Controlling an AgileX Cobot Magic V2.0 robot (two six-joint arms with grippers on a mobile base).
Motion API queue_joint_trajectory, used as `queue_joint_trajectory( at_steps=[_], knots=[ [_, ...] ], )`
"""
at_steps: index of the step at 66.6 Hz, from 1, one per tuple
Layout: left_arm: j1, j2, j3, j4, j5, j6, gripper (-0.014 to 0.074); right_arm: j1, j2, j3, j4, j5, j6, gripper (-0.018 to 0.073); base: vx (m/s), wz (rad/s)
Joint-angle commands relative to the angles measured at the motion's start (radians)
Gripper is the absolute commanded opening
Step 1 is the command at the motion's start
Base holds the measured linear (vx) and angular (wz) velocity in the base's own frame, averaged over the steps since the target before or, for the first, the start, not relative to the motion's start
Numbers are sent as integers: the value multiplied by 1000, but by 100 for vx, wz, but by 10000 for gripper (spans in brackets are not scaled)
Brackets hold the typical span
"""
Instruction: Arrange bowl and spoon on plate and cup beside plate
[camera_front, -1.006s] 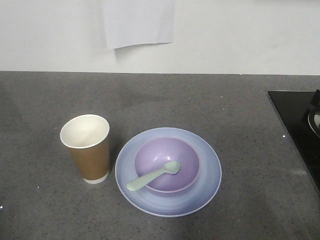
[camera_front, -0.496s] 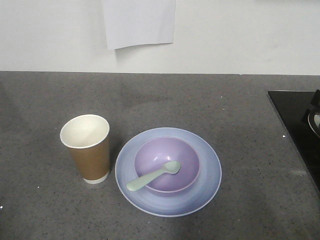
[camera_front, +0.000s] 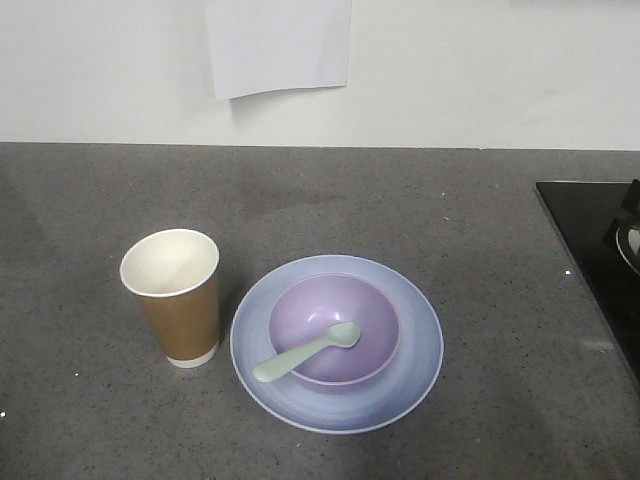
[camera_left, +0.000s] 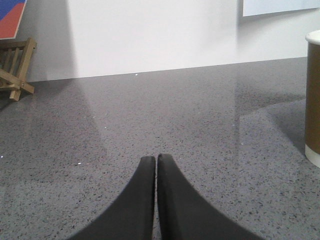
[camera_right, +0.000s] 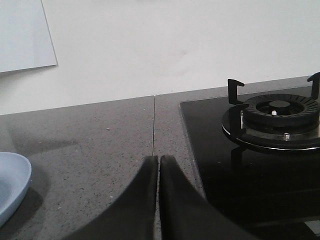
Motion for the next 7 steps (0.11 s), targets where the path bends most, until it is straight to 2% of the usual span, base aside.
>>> queue_joint_trajectory(
  at_steps=[1,7],
  knots=[
    [2,-15,-8,-9,-78,-4,-8,-5,-10,4,-11,-79,-6,-3,0,0],
    [2,-15,-8,-9,-78,-4,-8,-5,-10,4,-11,-79,-6,-3,0,0]
  ],
)
